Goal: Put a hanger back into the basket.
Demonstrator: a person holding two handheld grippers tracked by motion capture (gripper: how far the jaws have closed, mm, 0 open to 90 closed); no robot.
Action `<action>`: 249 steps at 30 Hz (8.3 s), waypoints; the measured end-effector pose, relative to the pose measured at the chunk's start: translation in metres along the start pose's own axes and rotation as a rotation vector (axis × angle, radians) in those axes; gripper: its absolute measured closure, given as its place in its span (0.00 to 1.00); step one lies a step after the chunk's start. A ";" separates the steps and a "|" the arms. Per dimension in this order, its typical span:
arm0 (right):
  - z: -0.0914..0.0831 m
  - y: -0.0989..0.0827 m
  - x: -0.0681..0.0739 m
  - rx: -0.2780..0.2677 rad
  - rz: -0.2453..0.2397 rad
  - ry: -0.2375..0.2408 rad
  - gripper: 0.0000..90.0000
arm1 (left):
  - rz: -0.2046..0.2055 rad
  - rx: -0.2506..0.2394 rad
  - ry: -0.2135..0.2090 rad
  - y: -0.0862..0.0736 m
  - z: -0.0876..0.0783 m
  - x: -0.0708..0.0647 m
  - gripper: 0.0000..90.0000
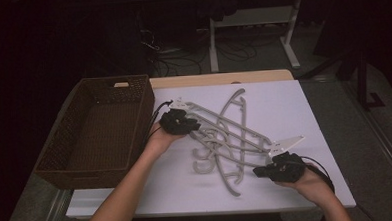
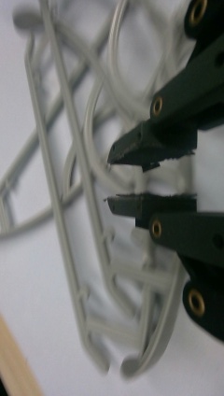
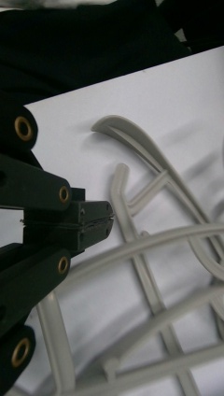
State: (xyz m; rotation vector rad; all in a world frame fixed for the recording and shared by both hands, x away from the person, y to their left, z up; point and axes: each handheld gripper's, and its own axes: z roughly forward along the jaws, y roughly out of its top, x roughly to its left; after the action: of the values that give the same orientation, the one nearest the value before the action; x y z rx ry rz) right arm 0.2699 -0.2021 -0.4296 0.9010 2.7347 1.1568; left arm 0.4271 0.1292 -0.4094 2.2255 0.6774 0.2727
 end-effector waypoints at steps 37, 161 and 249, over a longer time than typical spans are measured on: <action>0.012 0.015 -0.063 0.062 0.099 -0.263 0.99 | 0.016 0.303 -0.035 -0.021 0.009 -0.023 1.00; 0.000 -0.004 -0.056 -0.124 0.199 -0.277 0.26 | -0.030 0.103 0.054 -0.038 -0.247 0.064 0.92; -0.001 0.002 -0.054 -0.144 0.186 -0.253 0.26 | -0.015 -0.153 -0.194 0.025 -0.130 -0.029 0.16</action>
State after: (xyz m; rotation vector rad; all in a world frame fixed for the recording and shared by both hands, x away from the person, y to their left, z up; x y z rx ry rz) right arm 0.3159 -0.2303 -0.4371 1.2101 2.3777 1.1580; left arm 0.3605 0.1807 -0.3027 2.0678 0.5496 0.0954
